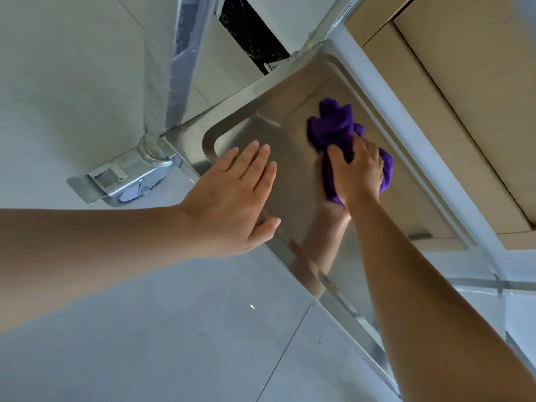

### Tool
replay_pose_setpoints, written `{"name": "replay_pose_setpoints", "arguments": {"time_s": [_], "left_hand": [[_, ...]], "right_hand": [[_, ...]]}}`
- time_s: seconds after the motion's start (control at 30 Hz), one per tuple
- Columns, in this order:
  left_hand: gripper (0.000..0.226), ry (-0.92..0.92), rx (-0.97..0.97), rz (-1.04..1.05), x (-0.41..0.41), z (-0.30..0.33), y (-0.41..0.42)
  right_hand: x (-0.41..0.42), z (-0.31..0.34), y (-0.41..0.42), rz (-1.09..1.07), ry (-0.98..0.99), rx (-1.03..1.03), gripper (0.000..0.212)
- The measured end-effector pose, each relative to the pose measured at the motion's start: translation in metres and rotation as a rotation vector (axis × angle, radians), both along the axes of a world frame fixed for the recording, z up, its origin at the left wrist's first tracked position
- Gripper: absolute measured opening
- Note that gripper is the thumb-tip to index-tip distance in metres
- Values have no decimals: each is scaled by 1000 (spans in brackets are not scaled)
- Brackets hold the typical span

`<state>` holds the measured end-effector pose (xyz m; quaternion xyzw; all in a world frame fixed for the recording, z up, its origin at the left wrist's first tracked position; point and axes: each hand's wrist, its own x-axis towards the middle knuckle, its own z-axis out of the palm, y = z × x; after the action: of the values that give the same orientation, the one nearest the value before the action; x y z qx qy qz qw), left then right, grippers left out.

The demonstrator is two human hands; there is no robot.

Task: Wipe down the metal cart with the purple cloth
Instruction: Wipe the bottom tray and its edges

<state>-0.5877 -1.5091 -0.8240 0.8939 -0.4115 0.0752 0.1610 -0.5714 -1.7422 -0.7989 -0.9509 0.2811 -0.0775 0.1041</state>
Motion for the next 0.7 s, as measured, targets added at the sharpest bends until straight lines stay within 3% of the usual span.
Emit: {"name": "replay_pose_setpoints", "arguments": {"time_s": [0.13, 0.23, 0.57, 0.7], "left_hand": [[75, -30, 6, -19, 1, -1, 1], [76, -57, -5, -35, 2, -2, 0], [88, -9, -144, -27, -2, 0, 2], [87, 21, -163, -88, -2, 4, 7]], "right_hand": [[10, 4, -10, -170, 46, 13, 53], [4, 4, 9, -183, 48, 1, 52], [-81, 7, 109, 144, 23, 57, 48], [-109, 3, 141, 184, -47, 15, 54]]}}
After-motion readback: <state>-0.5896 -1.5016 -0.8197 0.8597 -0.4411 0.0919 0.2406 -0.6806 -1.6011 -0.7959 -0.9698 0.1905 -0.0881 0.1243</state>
